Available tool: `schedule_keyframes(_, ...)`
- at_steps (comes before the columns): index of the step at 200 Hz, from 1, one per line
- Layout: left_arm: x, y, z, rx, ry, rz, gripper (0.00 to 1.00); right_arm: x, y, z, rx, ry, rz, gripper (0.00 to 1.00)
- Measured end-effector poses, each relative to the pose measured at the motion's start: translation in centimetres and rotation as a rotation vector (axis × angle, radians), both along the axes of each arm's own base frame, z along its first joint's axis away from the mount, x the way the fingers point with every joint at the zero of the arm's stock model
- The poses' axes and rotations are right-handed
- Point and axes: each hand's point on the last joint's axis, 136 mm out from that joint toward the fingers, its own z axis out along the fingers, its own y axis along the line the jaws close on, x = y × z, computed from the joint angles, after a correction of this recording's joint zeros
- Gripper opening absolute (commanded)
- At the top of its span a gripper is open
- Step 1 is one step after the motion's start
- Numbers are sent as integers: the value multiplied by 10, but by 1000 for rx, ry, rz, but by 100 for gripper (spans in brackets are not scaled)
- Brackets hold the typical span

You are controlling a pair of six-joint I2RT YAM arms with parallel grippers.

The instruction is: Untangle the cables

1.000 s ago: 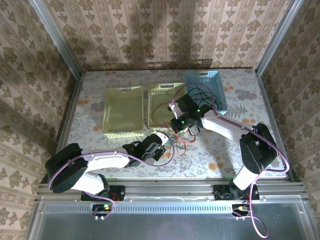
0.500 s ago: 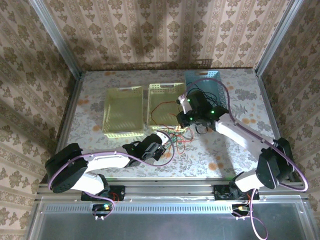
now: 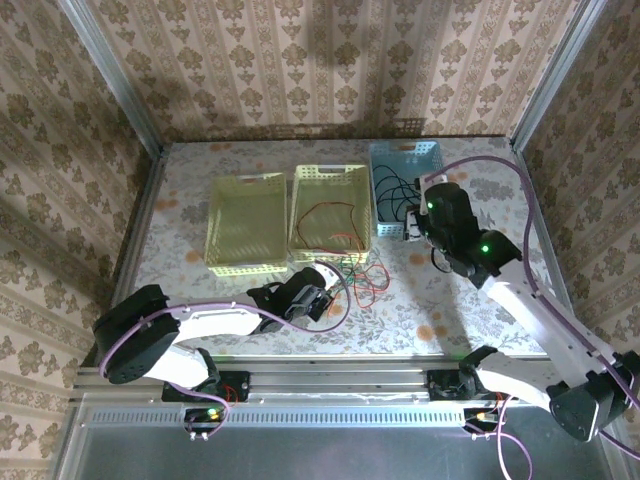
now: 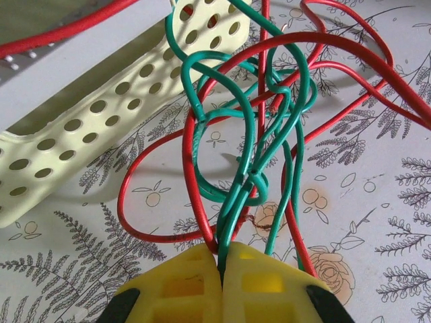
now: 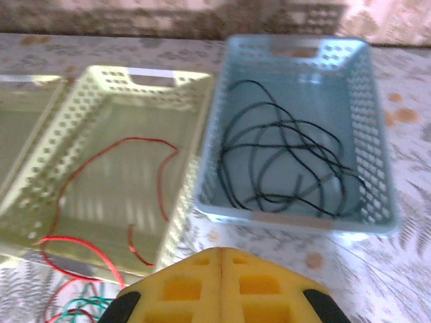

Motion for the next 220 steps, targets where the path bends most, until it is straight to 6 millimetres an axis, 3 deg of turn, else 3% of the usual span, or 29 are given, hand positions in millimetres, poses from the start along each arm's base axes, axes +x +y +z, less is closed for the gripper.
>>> schedule_keyframes(21,0,0,0,0,3,-3,0,-6,-6,-16,-5,40,-10,15)
schedule_keyframes(43,-1,-1,-1,0,5,-6,0,-14,19,-45,62,127,84,32)
schedule_keyframes(78,-2,-1,-4,10,7,-13,0,-29,76,-111,173,331,262,38)
schedule_keyframes(106,-5,-5,-4,16,5,-31,0,-36,97,-151,226,458,303,42)
schedule_keyframes(151,-6,-8,-3,22,6,-40,0,-24,111,-165,275,469,304,42)
schedule_keyframes(220,-8,-5,-6,36,16,-43,0,-8,116,-193,283,481,260,36)
